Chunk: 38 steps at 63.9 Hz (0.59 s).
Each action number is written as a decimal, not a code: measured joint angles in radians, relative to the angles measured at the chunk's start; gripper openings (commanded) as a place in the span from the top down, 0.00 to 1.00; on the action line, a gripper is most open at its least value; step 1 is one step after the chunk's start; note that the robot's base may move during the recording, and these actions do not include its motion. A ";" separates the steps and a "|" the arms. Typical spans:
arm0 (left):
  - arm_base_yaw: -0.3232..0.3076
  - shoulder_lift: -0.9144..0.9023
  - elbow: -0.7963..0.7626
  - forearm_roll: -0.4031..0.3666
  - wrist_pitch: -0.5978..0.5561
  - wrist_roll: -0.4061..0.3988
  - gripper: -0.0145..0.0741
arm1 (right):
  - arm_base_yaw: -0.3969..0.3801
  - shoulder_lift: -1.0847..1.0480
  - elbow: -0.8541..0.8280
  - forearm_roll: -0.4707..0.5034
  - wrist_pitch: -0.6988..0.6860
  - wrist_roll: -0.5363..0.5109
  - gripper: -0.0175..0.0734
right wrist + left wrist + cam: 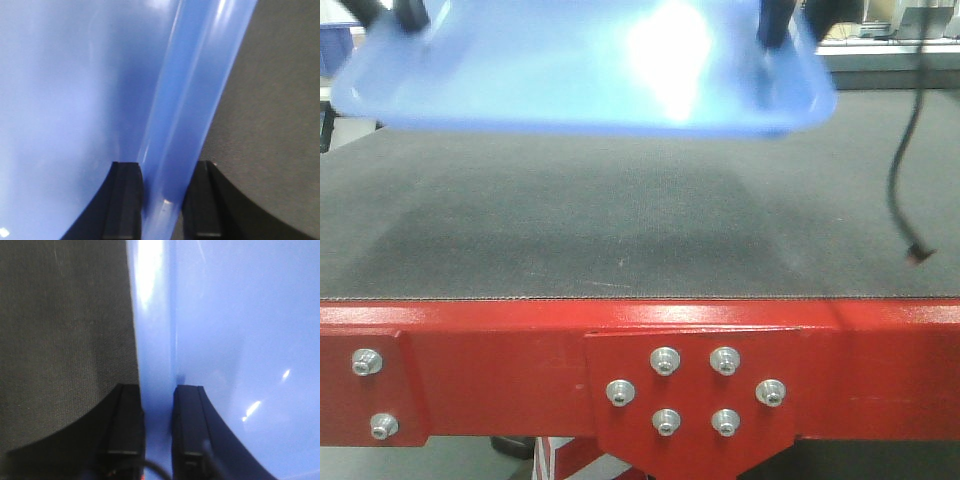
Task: Grab blue tray and place on right shelf
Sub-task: 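Close both grippers on the tray rims and lift it off the table, then hold the tray raised with both grippers while the base drives to the shelf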
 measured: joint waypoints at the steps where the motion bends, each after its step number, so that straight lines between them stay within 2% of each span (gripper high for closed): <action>1: 0.000 -0.009 0.000 -0.003 0.000 0.001 0.88 | 0.002 -0.013 0.003 0.000 0.000 0.000 0.74; 10: -0.007 -0.089 0.000 -0.011 0.003 0.002 0.88 | 0.010 -0.118 0.015 0.000 0.009 -0.001 0.74; 27: -0.083 -0.229 0.000 0.009 0.008 0.002 0.88 | 0.017 -0.275 0.021 -0.011 0.072 -0.006 0.74; 38: -0.114 -0.331 0.056 0.015 0.015 0.002 0.88 | 0.040 -0.393 0.128 -0.014 0.047 -0.002 0.74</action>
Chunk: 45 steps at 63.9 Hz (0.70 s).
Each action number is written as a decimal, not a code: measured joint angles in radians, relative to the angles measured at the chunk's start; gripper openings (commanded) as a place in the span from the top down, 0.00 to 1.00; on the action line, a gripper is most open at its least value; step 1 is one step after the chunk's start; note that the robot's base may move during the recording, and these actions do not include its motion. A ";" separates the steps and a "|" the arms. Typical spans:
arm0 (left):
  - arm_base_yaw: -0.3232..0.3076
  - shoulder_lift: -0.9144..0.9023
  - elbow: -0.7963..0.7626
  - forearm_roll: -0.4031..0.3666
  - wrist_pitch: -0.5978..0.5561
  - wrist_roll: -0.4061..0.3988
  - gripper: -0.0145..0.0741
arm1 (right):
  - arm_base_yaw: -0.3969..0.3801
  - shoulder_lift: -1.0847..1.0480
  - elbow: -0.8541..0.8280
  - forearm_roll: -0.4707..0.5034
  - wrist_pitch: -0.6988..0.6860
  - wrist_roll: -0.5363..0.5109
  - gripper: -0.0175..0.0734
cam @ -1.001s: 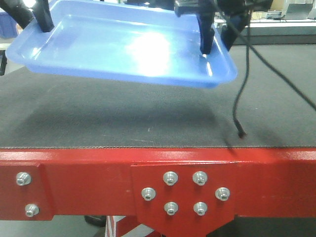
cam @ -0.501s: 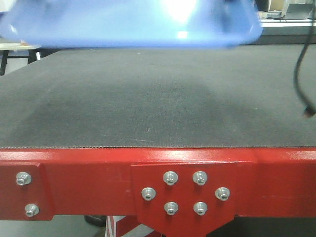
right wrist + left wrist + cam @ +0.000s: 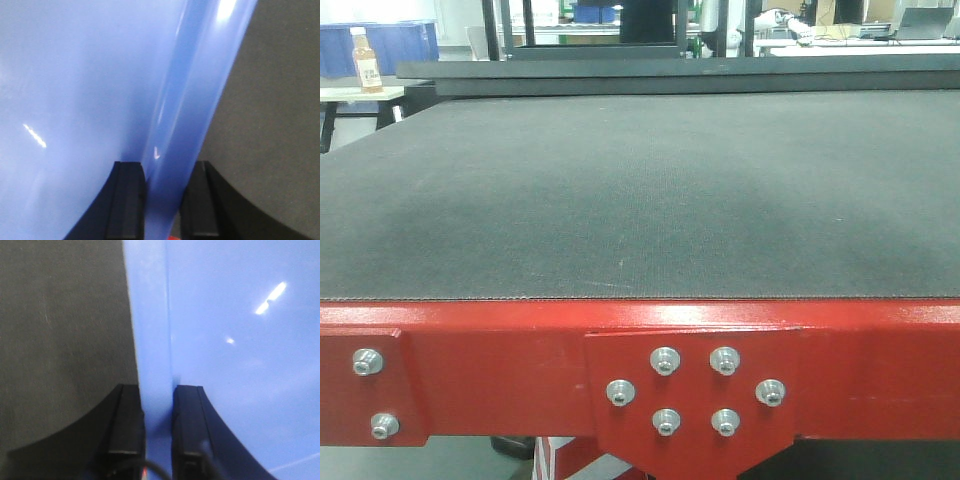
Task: Grab blue tray and place on right shelf
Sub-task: 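Hold the tray raised with both grippers while the base drives to the shelf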
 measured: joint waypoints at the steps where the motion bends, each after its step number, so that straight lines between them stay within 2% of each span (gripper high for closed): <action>1: 0.000 -0.009 0.018 -0.002 0.000 0.000 0.88 | 0.000 -0.010 0.016 0.003 -0.007 0.000 0.74; 8: -0.004 -0.088 0.138 -0.017 -0.015 -0.009 0.88 | 0.007 -0.092 0.139 0.027 -0.061 0.000 0.74; 18: -0.008 -0.200 0.330 -0.082 -0.078 -0.013 0.88 | 0.011 -0.199 0.294 0.053 -0.111 0.000 0.74; 28: -0.008 -0.296 0.506 -0.146 -0.130 -0.015 0.88 | 0.011 -0.276 0.368 0.090 -0.116 -0.004 0.74; 45: -0.008 -0.324 0.572 -0.166 -0.156 -0.017 0.88 | 0.011 -0.293 0.375 0.104 -0.113 -0.009 0.74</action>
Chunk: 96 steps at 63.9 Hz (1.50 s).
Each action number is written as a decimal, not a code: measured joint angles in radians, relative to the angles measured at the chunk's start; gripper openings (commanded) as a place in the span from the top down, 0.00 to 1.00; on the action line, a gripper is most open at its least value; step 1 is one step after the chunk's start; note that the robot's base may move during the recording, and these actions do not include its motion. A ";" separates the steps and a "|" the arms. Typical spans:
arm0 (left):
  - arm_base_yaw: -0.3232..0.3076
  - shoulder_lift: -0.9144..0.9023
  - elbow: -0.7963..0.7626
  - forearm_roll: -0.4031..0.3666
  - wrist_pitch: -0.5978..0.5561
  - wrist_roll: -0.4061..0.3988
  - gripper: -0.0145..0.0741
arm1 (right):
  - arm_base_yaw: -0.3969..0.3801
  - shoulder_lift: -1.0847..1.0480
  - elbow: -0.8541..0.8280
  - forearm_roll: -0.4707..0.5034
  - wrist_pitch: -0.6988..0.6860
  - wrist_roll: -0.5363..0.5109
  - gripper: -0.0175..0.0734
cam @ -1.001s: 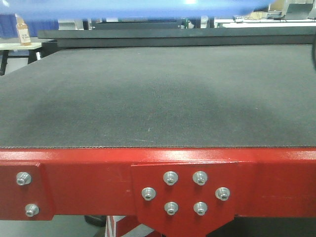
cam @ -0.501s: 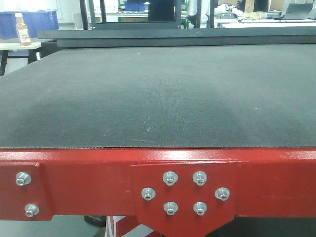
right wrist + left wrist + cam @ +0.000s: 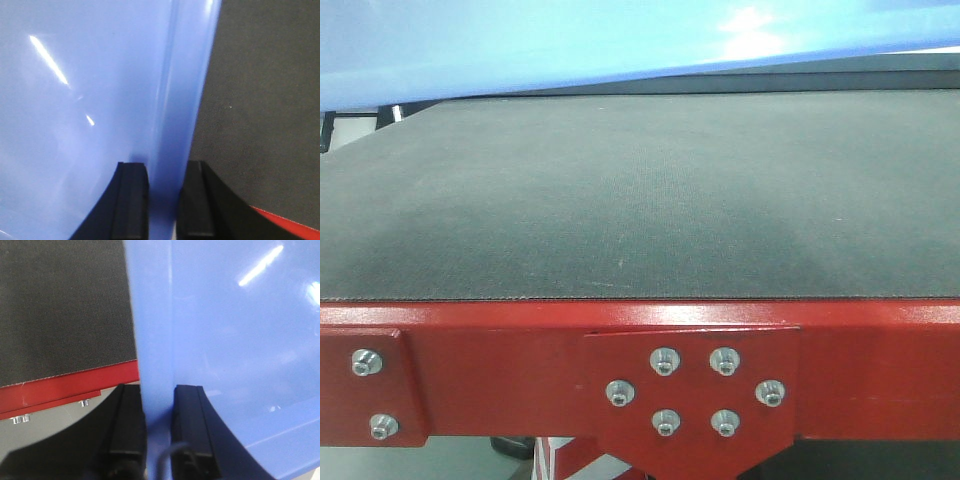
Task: Grab blue tray and place on right shelf
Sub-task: 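Hold the tray raised with both grippers while the base drives to the shelf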
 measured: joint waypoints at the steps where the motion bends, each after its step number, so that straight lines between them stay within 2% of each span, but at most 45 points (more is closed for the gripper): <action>1: 0.000 0.000 0.000 0.000 0.000 0.000 0.88 | 0.000 0.000 0.000 0.000 0.002 0.000 0.74; 96: 0.000 0.000 0.002 -0.004 0.006 0.000 0.89 | 0.000 -0.002 0.000 0.012 0.015 -0.001 0.74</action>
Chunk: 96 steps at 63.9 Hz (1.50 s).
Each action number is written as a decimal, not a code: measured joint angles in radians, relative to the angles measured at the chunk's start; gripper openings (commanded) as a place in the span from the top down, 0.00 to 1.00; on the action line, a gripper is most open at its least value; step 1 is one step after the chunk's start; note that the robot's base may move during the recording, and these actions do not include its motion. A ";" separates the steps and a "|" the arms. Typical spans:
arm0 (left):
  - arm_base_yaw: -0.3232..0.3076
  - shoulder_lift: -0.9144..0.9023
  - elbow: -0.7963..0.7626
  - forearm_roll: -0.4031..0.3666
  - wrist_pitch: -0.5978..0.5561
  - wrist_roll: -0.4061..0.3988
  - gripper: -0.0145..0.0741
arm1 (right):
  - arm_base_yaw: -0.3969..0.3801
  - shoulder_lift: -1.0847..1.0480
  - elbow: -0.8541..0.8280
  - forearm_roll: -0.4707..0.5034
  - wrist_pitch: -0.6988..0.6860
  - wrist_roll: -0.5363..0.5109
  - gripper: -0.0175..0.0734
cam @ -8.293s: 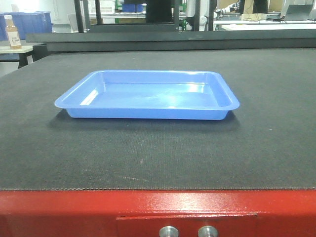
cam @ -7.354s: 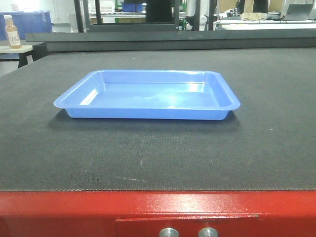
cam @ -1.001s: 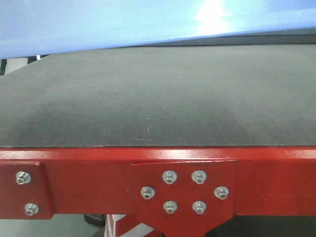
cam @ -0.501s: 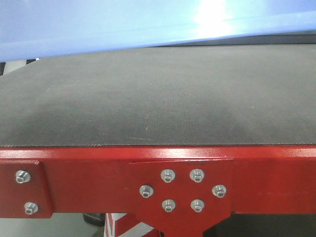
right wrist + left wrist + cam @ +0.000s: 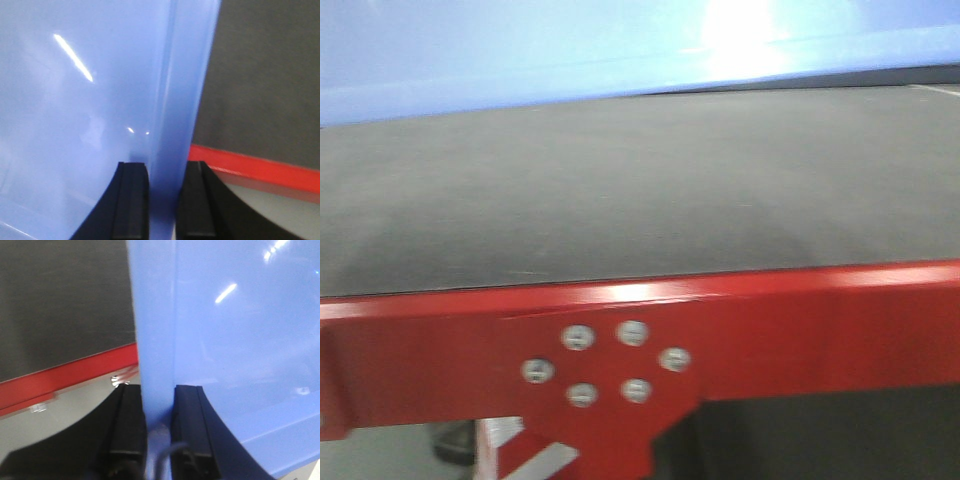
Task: Grab blue tray and place on right shelf
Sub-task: 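Hold the tray raised with both grippers while the base drives to the shelf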
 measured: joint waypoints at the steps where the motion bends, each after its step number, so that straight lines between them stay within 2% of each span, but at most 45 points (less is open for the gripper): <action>1: 0.000 0.000 0.000 0.000 0.000 0.000 0.89 | 0.000 0.000 0.000 0.000 0.000 0.000 0.74; 34: 0.000 0.000 0.001 -0.060 0.017 0.005 0.89 | -0.002 -0.002 0.000 -0.031 0.004 0.000 0.74; 96: 0.000 0.002 0.002 -0.066 0.024 0.009 0.89 | -0.002 -0.003 0.000 -0.034 0.007 0.000 0.74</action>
